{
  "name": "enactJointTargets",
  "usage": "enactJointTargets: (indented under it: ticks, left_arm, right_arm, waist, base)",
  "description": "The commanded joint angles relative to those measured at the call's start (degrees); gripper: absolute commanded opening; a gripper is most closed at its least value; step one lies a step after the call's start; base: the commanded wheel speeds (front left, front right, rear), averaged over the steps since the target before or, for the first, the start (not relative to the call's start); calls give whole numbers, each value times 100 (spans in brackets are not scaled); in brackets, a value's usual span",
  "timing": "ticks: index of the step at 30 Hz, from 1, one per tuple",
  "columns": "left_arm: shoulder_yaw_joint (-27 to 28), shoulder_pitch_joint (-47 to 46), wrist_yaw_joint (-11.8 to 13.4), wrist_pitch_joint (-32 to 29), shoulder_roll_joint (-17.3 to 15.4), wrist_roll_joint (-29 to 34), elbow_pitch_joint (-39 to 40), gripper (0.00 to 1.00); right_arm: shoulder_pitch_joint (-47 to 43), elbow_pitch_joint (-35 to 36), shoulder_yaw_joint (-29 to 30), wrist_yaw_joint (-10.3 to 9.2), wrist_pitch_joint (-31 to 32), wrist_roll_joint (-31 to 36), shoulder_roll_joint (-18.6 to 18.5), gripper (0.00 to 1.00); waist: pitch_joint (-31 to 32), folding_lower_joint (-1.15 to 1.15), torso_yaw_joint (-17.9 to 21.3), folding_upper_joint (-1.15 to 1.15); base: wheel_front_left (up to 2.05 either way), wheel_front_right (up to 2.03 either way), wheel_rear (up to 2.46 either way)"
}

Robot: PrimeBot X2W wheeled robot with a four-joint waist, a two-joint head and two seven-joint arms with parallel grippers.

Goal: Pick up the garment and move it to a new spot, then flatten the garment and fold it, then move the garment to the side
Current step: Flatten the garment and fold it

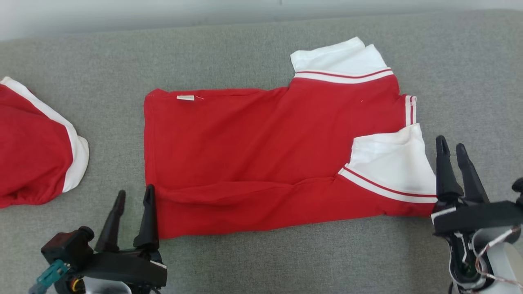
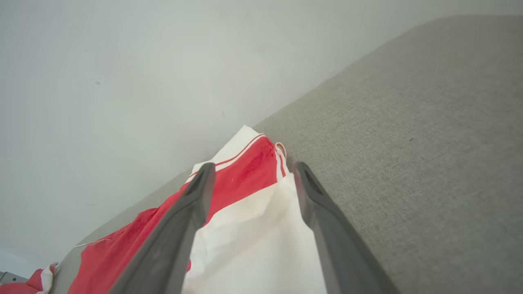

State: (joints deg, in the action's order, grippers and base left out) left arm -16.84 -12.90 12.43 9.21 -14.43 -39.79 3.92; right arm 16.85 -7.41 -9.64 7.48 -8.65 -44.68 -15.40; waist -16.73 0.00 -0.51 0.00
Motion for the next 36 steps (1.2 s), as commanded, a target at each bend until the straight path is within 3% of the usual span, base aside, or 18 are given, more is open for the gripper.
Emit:
enactJointTargets:
  ticks: [1,9,18,36]
  left_arm:
    - [-17,2,64,68,-46,142,29,100]
    - [-161,137,696,313,-303,1148,353,100]
    - [-259,578,1027,250,-522,1534,319,100]
    - [-493,729,1009,100,-565,1554,198,100]
  right_arm:
    - [-99,62,-19,2,-64,91,-47,100]
    - [-814,739,45,2,-449,1609,-113,100]
    - [-1739,1296,182,2,-246,2682,159,100]
    - [-2182,1511,125,2,71,2890,248,100]
  waist:
    - [114,0,11,0]
    - [477,0,37,0]
    - [881,0,138,0]
    - [1080,0,123,0]
  base:
    - [0,0,0]
    - [0,0,0]
    - [0,0,0]
    - [0,0,0]
